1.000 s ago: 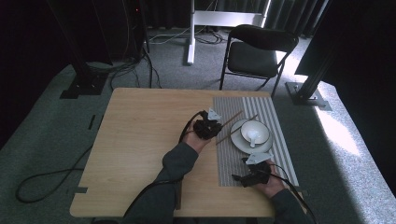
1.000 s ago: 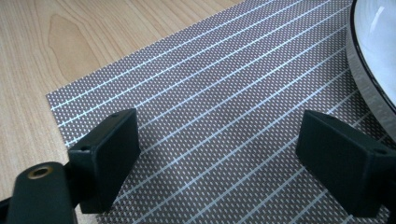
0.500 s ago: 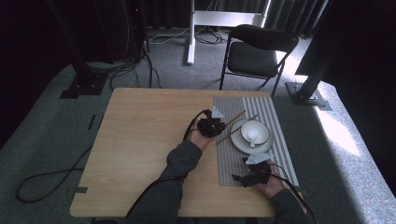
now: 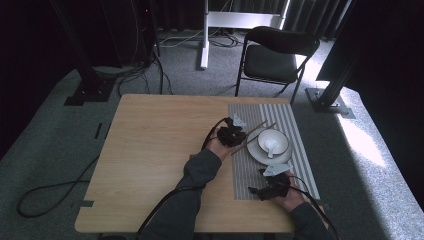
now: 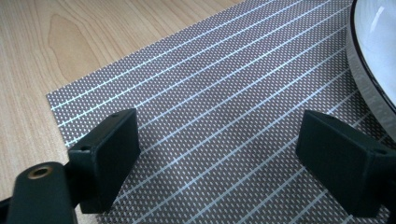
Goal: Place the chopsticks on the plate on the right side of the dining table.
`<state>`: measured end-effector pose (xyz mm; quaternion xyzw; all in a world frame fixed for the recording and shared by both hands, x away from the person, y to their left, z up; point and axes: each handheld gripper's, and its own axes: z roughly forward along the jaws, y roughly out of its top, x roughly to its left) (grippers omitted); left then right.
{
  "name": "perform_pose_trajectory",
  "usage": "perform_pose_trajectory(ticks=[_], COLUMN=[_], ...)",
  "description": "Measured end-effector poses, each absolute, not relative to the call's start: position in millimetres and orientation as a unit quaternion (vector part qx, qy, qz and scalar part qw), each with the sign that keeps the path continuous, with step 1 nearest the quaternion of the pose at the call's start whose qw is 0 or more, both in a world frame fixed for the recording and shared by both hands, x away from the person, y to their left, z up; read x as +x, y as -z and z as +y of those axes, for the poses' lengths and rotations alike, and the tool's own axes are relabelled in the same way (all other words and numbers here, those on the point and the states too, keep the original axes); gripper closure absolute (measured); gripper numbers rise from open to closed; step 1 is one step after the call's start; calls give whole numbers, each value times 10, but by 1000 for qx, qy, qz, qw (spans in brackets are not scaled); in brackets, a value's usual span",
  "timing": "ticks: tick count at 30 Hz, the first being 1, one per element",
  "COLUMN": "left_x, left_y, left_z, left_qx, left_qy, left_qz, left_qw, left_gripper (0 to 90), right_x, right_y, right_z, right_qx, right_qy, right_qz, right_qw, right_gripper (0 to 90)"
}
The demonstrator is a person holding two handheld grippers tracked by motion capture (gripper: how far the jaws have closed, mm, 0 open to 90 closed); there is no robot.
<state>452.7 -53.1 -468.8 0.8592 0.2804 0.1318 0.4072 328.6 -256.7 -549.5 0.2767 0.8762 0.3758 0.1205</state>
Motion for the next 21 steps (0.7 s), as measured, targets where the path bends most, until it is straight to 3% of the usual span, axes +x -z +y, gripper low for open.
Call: perform_pose_trajectory(ticks=[21], left_x=[4702], left_y=[4719], left_z=[-687], left_qx=[864], left_qy=[-129], left_qz=[271], left_qw=[404], left_gripper=[845], right_x=[3287], right_y=[5495], right_z=[-2567], right_qx=[276], right_qy=[-376], right_qz=[876], right_qw=[121], right_gripper=[125])
